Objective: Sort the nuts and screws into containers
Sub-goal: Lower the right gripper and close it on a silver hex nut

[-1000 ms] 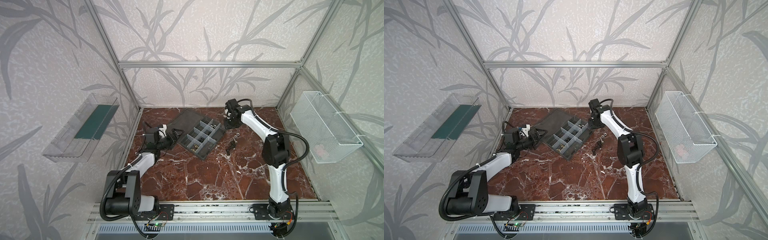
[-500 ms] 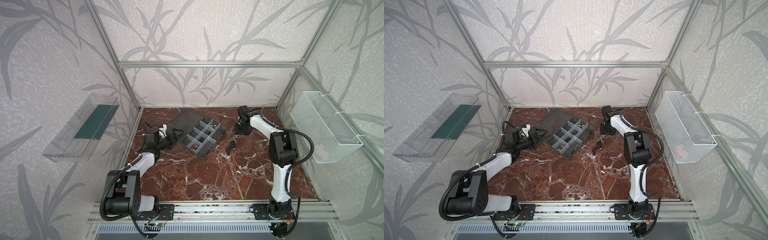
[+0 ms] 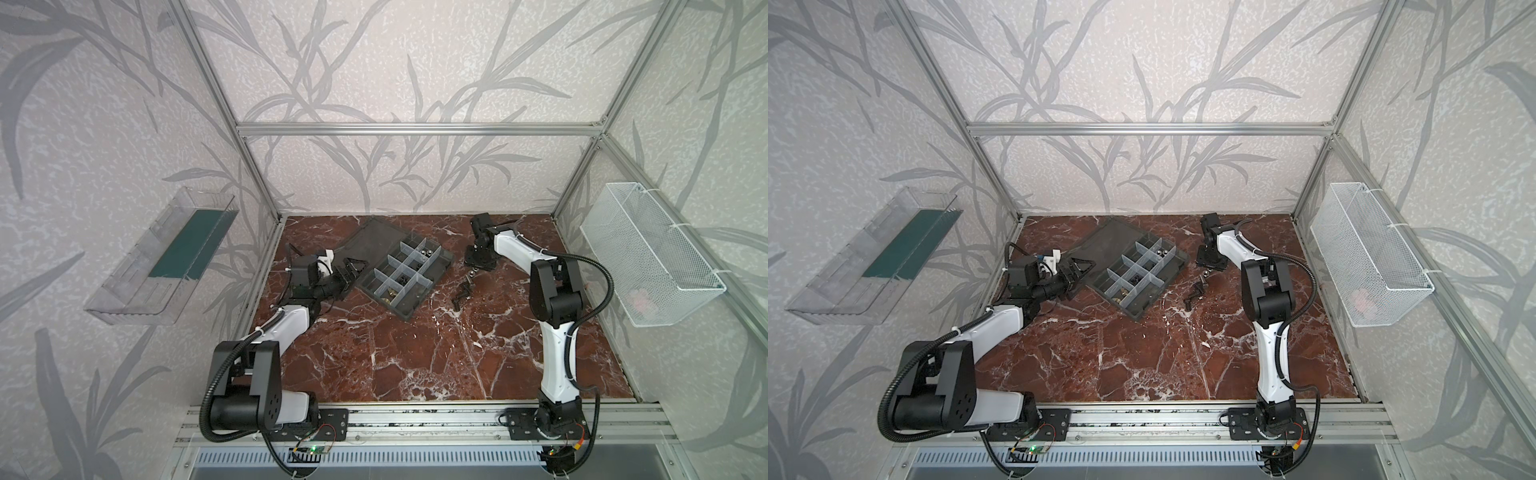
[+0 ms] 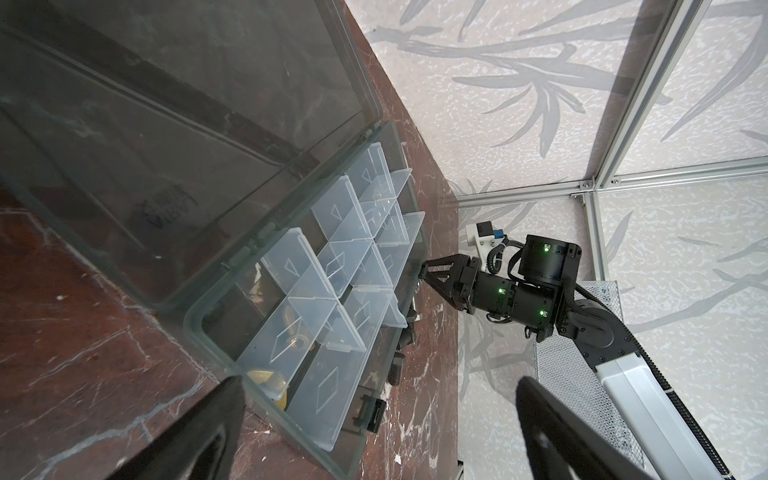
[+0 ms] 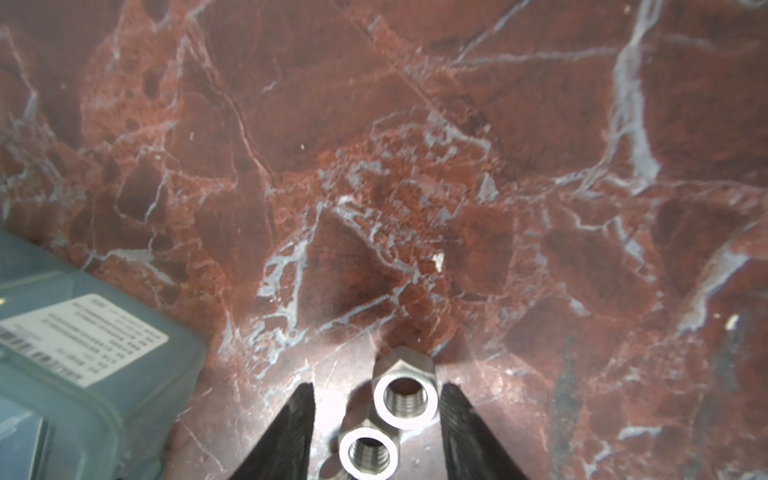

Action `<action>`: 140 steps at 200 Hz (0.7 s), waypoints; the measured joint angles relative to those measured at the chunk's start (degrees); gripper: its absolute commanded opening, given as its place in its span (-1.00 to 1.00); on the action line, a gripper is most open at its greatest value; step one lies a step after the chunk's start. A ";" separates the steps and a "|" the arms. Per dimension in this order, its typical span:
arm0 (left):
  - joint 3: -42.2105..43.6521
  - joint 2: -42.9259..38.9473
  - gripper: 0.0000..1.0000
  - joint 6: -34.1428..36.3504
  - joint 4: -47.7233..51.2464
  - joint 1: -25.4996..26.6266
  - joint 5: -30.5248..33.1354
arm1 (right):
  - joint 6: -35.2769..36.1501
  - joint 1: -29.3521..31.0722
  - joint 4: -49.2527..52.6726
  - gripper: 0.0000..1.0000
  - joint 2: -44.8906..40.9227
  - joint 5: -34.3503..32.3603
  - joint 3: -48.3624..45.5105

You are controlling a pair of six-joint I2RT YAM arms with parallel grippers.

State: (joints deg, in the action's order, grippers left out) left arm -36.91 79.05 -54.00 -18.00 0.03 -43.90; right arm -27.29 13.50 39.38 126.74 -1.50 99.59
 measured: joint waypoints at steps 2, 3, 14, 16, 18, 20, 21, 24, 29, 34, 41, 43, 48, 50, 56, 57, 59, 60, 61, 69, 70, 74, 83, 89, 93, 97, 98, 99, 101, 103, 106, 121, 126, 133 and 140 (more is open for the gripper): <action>0.00 0.00 0.99 0.00 -0.02 0.00 0.00 | -0.02 -0.04 -0.07 0.01 0.02 -0.02 0.00; 0.00 0.00 0.99 0.00 0.00 0.00 0.00 | -0.04 -0.07 -0.09 0.01 0.02 0.00 0.00; 0.00 0.00 0.99 0.00 -0.02 0.00 0.00 | -0.13 -0.28 -0.17 0.01 0.24 -0.04 0.02; 0.00 0.00 0.99 0.00 -0.02 0.00 0.00 | -0.15 -0.33 -0.17 0.01 0.28 -0.04 0.00; 0.00 0.00 0.99 0.00 -0.02 0.00 0.00 | -0.15 -0.39 -0.17 0.01 0.35 -0.04 0.02; 0.00 0.00 0.99 0.00 -0.02 0.00 0.00 | -0.15 -0.42 -0.17 0.01 0.37 -0.04 0.00; 0.00 0.00 0.99 0.00 -0.02 0.00 0.00 | -0.15 -0.44 -0.17 0.01 0.39 -0.07 0.02; 0.00 0.00 0.99 0.00 -0.02 0.00 0.00 | -0.15 -0.50 -0.17 0.01 0.52 -0.09 0.02; 0.00 0.00 0.99 0.00 -0.02 0.00 0.00 | -0.13 -0.57 -0.17 0.01 0.66 -0.13 0.02; 0.00 0.00 0.99 0.00 -0.02 0.00 0.00 | -0.13 -0.68 -0.17 0.01 0.81 -0.15 0.00; 0.00 0.00 0.99 0.00 -0.02 0.00 0.00 | -0.11 -0.76 -0.17 0.01 1.03 -0.20 0.00; 0.00 0.00 0.99 0.00 -0.02 0.00 0.00 | -0.11 -0.76 -0.17 0.01 1.11 -0.20 0.00; 0.00 0.00 0.99 0.00 -0.02 0.00 0.00 | -0.09 -0.79 -0.17 0.00 1.25 -0.22 0.00; 0.00 0.00 0.99 0.00 -0.02 0.00 0.00 | -0.07 -0.81 -0.17 0.01 1.29 -0.22 0.00; 0.00 0.00 0.99 0.00 -0.02 0.00 0.00 | 0.02 -0.81 -0.15 0.00 1.46 -0.24 0.00; 0.00 0.00 0.99 0.00 -0.02 0.00 0.00 | 0.07 -0.81 -0.15 0.00 1.49 -0.24 0.00; 0.00 0.00 0.99 0.00 -0.02 0.00 0.00 | 0.07 -0.81 -0.17 0.00 1.49 -0.28 0.00; 0.00 0.00 0.99 0.00 -0.02 0.00 0.00 | 0.09 -0.81 -0.17 0.00 1.49 -0.28 0.00; 0.00 0.00 0.99 0.00 -0.02 0.00 0.00 | 0.13 -0.81 -0.20 0.00 1.49 -0.28 0.00; 0.00 0.00 0.99 0.00 -0.04 0.00 0.00 | 0.33 -0.81 -0.20 -0.01 1.49 -0.37 0.00; 0.00 0.00 0.99 0.00 -0.02 0.00 0.00 | 0.33 -0.81 -0.17 -0.01 1.49 -0.39 0.00; 0.00 0.00 0.99 0.00 -0.02 0.00 0.00 | 0.46 -0.81 -0.17 -0.01 1.49 -0.44 0.00; 0.00 0.00 0.99 -0.02 -0.04 0.00 0.00 | 0.76 -0.81 -0.17 -0.03 1.51 -0.48 0.00; 0.00 0.00 0.99 -0.02 -0.04 0.00 0.00 | 0.94 -0.81 -0.15 -0.05 1.53 -0.48 0.00; 0.00 0.00 0.99 -0.02 -0.04 0.00 0.00 | 1.07 -0.81 -0.15 -0.06 1.55 -0.48 0.00; 0.00 0.00 0.99 -0.02 -0.04 0.00 0.00 | 1.20 -0.81 -0.15 -0.08 1.57 -0.48 0.00; 0.00 0.00 0.99 -0.02 -0.04 0.00 0.00 | 1.22 -0.81 -0.15 -0.08 1.60 -0.46 0.00; 0.00 0.00 0.99 -0.02 -0.04 0.00 0.00 | 1.27 -0.81 -0.15 -0.08 1.60 -0.48 0.00; 0.00 0.00 0.99 -0.02 -0.04 0.00 0.00 | 1.33 -0.81 -0.15 -0.09 1.60 -0.46 0.00; 0.00 0.00 0.99 -0.02 -0.04 0.00 0.00 | 1.42 -0.81 -0.15 -0.10 1.60 -0.46 0.00; 0.00 0.00 0.99 -0.02 -0.07 0.00 0.00 | 1.46 -0.79 -0.15 -0.11 1.60 -0.46 0.00; 0.00 0.00 0.99 -0.04 -0.09 0.00 0.00 | 1.92 -0.81 -0.13 -0.16 1.62 -0.42 0.00; 0.00 0.00 0.99 -0.04 -0.09 0.00 0.00 | 2.03 -0.81 -0.13 -0.17 1.62 -0.42 0.00; 0.00 0.00 0.99 -0.04 -0.07 0.00 0.00 | 2.21 -0.81 -0.15 -0.20 1.62 -0.37 0.00; 0.00 0.00 0.99 -0.04 -0.09 0.00 0.00 | 2.32 -0.81 -0.17 -0.23 1.62 -0.33 -0.02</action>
State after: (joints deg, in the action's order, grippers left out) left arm -36.91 79.05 -54.04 -18.09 0.03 -43.90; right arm -24.97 12.69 39.20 128.35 -1.83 99.57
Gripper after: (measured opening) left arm 0.995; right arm 0.405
